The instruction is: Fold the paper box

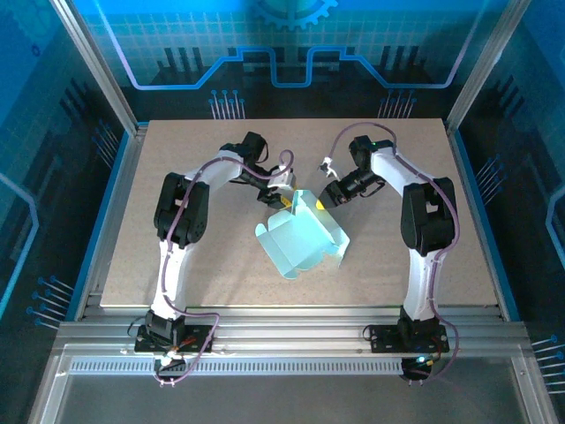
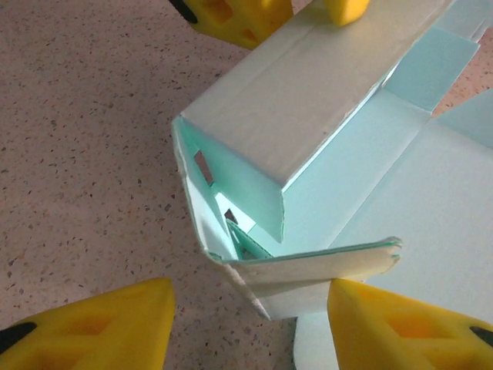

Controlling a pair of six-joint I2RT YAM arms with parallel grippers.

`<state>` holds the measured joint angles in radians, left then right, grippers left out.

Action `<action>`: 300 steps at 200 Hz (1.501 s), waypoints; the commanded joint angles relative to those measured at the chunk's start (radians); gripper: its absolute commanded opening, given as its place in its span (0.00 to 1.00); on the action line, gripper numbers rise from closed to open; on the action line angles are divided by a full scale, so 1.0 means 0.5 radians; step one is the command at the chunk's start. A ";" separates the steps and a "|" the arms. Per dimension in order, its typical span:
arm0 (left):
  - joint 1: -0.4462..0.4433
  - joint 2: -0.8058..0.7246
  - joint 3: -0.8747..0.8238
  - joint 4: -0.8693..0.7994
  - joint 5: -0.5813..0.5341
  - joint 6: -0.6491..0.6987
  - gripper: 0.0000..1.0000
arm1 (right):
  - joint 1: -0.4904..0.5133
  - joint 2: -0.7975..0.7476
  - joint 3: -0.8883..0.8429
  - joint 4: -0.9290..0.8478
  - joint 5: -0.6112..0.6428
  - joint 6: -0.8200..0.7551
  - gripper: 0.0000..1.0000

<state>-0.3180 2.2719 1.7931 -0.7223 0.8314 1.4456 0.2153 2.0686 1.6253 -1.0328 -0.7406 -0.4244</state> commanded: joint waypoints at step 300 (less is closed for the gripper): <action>-0.161 -0.269 -0.509 0.869 -0.165 -0.847 0.02 | 0.094 -0.115 -0.165 0.341 -0.099 0.254 0.33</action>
<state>-0.3828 2.1784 1.5887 -0.3313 0.7723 1.0695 0.2424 2.0487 1.5688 -0.9546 -0.7856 -0.3508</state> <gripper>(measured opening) 0.091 0.321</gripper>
